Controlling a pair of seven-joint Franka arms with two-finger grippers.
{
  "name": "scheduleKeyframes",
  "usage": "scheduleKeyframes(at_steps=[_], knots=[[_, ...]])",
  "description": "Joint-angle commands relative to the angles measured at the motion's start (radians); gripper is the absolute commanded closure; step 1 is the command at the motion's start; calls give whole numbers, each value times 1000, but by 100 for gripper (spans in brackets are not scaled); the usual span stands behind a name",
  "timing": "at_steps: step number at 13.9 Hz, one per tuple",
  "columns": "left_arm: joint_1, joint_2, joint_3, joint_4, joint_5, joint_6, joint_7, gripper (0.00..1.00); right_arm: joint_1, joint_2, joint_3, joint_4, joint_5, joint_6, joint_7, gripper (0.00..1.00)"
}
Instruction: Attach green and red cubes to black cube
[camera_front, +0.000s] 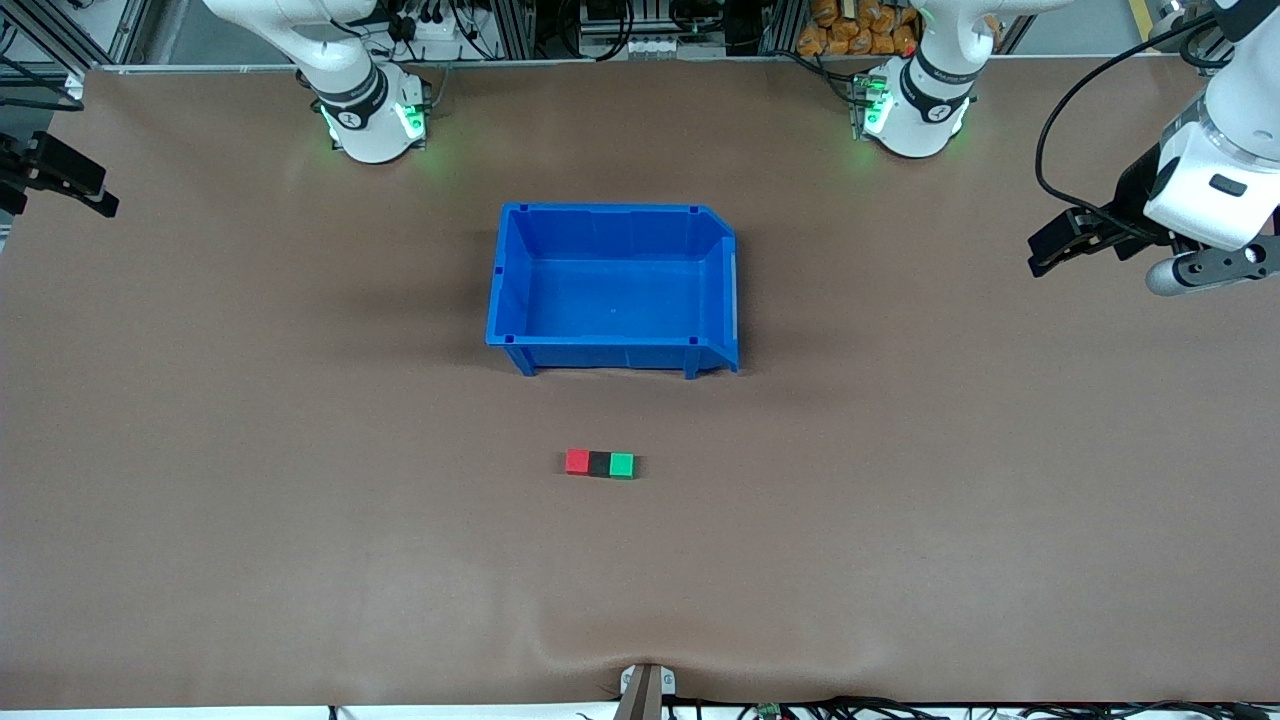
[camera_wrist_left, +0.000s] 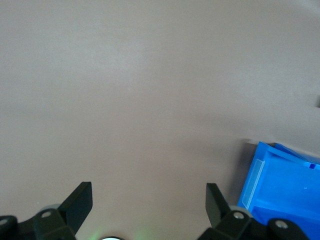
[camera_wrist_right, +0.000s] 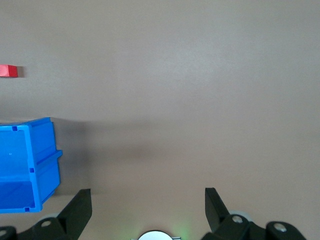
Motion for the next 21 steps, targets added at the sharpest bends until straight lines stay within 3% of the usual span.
scheduleKeyframes(at_steps=[1,21], knots=[[10,19,-6,31,-18,-4,6,0,-18,-5,5,0,19,-8,-7,0],[9,22,-6,31,-18,-4,6,0,-34,6,5,-2,3,-5,-7,0]])
